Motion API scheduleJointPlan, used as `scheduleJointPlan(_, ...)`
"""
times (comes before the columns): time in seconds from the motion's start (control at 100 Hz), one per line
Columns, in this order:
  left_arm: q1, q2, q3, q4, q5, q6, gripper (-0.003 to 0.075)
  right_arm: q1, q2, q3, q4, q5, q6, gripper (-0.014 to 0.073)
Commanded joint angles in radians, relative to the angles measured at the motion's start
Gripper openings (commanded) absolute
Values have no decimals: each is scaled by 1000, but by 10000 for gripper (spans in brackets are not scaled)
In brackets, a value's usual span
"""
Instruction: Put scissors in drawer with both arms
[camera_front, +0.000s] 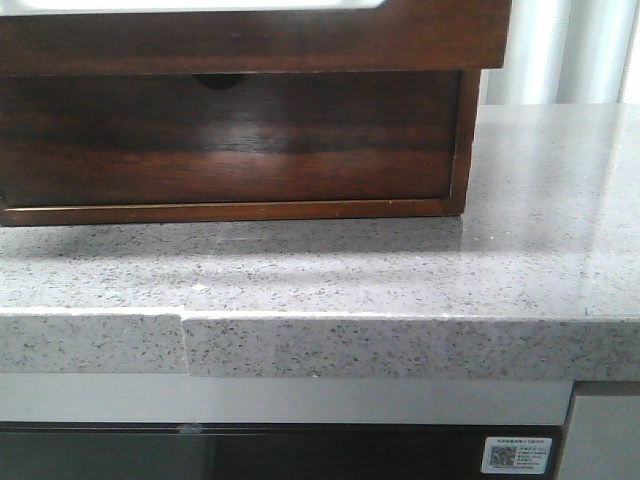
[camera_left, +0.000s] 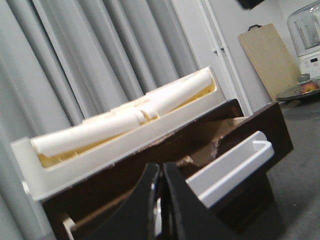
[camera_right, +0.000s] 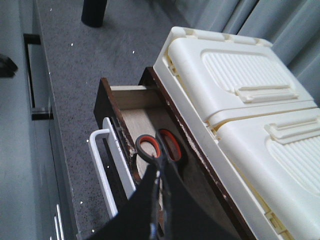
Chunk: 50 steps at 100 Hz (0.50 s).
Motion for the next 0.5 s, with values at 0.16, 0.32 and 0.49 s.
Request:
scheduleJointPlan(0.16, -8, 9, 54, -253, -23, -15, -18, -3, -357, 401, 48, -360, 2, -55)
scheduleJointPlan(0.32, -8, 9, 90, -278, -16, -15, -18, -3, -608, 683, 91, -456, 2, -55)
scheduleJointPlan(0.49, -8, 9, 105, -362, -15, -15, -18, -3, -857, 925, 162, -476, 2, -55)
